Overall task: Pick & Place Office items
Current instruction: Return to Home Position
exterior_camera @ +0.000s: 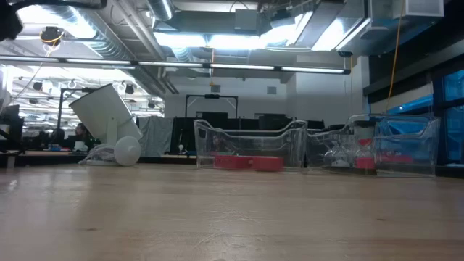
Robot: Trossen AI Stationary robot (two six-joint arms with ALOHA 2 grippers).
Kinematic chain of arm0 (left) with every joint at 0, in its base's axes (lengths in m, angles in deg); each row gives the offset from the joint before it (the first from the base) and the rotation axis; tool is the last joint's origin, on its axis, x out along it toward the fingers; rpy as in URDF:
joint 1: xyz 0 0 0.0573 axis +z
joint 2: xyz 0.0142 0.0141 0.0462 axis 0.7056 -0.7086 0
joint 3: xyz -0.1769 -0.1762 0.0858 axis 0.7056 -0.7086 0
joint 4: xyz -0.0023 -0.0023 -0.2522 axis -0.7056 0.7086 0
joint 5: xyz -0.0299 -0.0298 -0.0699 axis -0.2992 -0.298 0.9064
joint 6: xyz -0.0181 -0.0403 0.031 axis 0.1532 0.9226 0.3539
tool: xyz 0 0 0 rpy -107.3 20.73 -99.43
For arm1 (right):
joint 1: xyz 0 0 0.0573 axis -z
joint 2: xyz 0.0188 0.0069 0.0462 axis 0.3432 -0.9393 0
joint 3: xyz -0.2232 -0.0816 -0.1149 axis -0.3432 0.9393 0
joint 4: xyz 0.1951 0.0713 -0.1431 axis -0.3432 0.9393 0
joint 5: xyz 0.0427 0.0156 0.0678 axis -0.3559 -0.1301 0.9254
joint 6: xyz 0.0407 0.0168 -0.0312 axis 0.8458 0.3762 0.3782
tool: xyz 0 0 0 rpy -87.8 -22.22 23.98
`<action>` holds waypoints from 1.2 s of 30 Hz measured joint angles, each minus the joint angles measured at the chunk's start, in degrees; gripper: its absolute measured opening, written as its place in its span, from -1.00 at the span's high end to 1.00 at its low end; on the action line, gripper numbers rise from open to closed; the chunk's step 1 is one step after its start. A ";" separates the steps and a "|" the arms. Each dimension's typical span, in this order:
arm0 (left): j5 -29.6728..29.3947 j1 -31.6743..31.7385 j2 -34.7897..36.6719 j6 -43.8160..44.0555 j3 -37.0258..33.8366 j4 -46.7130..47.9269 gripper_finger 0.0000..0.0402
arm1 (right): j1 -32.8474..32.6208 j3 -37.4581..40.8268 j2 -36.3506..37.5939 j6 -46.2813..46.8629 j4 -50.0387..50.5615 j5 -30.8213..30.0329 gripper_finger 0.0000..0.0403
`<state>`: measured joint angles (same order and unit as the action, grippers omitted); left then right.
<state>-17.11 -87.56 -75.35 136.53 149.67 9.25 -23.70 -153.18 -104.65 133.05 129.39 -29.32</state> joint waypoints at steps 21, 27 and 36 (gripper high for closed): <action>-57.27 -7.15 26.05 -5.20 4.07 1.76 0.37 | -0.97 0.02 5.41 6.23 20.09 -3.78 -0.37; -73.42 -9.01 31.63 -14.28 4.07 2.04 0.44 | -1.77 2.64 6.69 4.25 20.04 -8.31 -0.37; -81.78 -8.98 39.56 -15.51 4.07 8.67 0.47 | -1.77 20.61 19.19 12.04 11.17 -7.04 -0.37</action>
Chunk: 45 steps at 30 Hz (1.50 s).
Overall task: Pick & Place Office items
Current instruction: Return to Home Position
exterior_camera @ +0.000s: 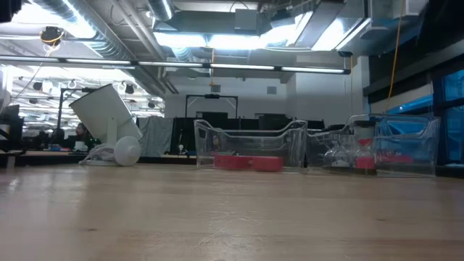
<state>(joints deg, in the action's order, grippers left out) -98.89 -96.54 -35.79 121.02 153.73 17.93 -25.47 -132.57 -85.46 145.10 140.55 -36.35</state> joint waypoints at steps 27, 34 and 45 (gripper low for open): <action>-4.75 0.00 10.92 18.29 -12.83 9.83 0.47 | 0.08 41.52 25.53 -28.92 -60.68 -7.04 -0.37; -4.34 0.00 10.94 20.73 -13.73 9.80 0.47 | 1.46 48.51 31.68 -33.27 -67.70 -7.34 -0.37; -4.83 0.00 10.96 20.85 -13.73 9.78 0.47 | 3.83 54.69 39.07 -37.02 -71.45 -6.90 -0.37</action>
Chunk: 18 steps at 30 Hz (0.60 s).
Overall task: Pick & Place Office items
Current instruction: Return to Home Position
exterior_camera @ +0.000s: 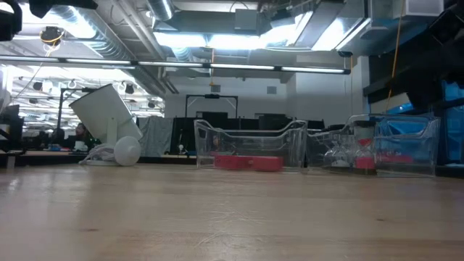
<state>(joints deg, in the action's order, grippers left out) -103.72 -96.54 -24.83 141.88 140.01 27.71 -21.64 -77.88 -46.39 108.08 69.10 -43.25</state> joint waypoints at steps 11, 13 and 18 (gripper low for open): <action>-0.13 0.00 -0.02 3.03 0.00 -0.10 0.47 | 6.80 0.11 3.79 -8.60 -2.49 6.41 -0.37; -0.13 0.00 -0.08 3.08 0.00 -0.32 0.47 | 7.96 1.18 3.79 -9.52 -5.30 7.99 -0.37; -0.11 0.00 -0.35 3.91 0.00 -0.41 0.47 | 10.40 2.90 3.82 -10.63 -9.30 11.55 -0.37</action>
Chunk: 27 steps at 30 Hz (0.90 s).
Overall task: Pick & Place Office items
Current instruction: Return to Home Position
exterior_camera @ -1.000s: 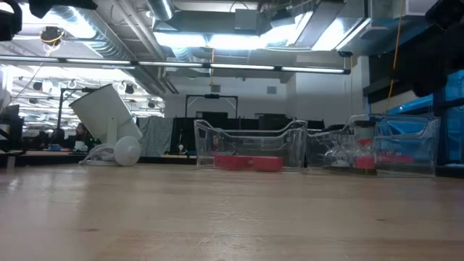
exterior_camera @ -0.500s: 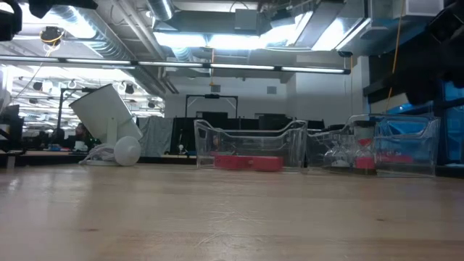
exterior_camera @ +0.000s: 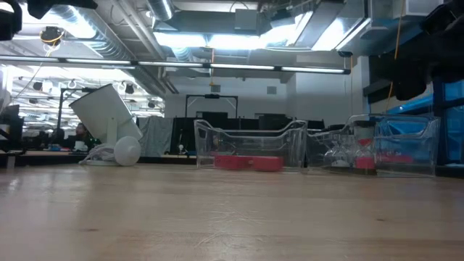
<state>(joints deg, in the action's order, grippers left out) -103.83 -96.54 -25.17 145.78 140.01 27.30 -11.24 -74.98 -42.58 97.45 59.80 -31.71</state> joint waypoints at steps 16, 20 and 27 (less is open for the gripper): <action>-0.25 0.02 -4.97 2.14 -11.87 -15.12 0.47 | 2.26 -0.04 0.28 3.41 0.55 -1.03 -0.37; 0.05 0.02 -4.50 5.56 -17.06 -18.69 0.47 | 2.26 -0.04 0.26 4.42 1.90 -1.73 -0.37; 10.77 0.04 -3.98 -0.77 -24.74 -40.10 0.51 | 2.26 -0.06 0.26 8.34 2.33 -8.81 -0.37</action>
<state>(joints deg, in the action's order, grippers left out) -93.06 -96.50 -29.15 145.01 115.26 -12.80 -8.99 -75.04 -42.31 105.79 62.13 -40.52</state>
